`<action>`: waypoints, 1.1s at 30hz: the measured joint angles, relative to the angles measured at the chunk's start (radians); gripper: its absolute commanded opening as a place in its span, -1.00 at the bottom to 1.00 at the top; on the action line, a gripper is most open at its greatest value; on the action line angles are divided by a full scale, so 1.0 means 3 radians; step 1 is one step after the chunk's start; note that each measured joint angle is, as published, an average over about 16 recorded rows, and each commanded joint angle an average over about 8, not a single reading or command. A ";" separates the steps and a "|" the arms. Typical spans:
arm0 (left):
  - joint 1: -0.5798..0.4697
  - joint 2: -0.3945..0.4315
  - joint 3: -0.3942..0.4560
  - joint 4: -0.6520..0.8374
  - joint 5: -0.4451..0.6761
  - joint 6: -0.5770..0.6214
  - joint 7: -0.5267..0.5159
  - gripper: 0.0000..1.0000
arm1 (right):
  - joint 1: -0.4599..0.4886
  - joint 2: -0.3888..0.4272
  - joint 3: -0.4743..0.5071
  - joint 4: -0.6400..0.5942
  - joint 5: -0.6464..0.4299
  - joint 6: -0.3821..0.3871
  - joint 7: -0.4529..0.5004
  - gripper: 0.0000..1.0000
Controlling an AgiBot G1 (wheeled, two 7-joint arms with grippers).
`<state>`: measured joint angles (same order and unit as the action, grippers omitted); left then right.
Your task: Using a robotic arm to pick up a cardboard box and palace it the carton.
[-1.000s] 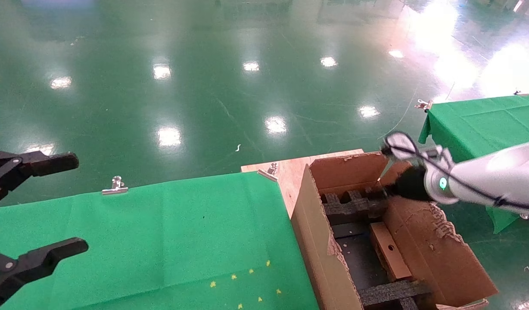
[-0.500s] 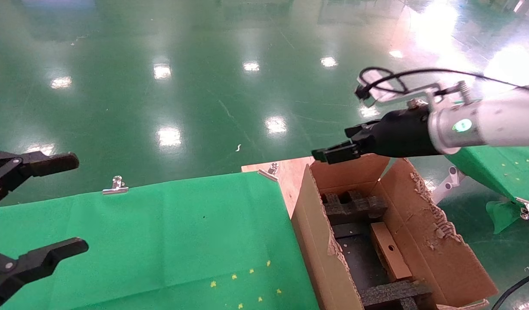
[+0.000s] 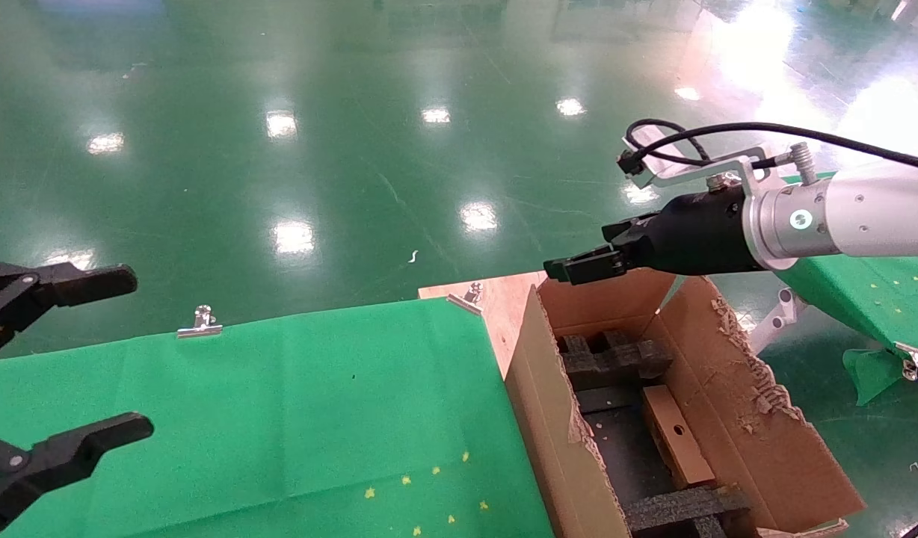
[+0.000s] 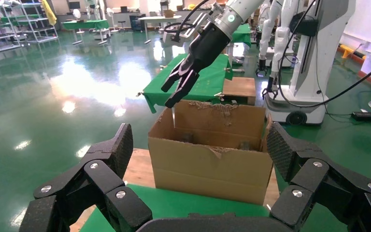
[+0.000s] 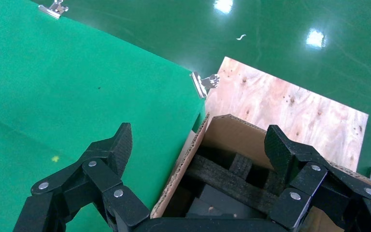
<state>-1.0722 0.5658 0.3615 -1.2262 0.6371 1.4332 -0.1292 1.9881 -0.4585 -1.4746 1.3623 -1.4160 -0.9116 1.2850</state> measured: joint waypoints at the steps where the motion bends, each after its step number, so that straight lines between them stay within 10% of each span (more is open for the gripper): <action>1: 0.0000 0.0000 0.0000 0.0000 0.0000 0.0000 0.0000 1.00 | -0.0023 -0.0005 0.0025 -0.0002 0.0008 -0.0010 -0.0021 1.00; 33: 0.0000 0.0000 0.0000 0.0000 0.0000 0.0000 0.0000 1.00 | -0.1540 -0.0259 0.2005 -0.0132 0.1139 -0.0975 -0.1837 1.00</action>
<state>-1.0722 0.5658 0.3615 -1.2261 0.6371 1.4331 -0.1292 1.5260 -0.5363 -0.8731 1.3228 -1.0744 -1.2041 0.7337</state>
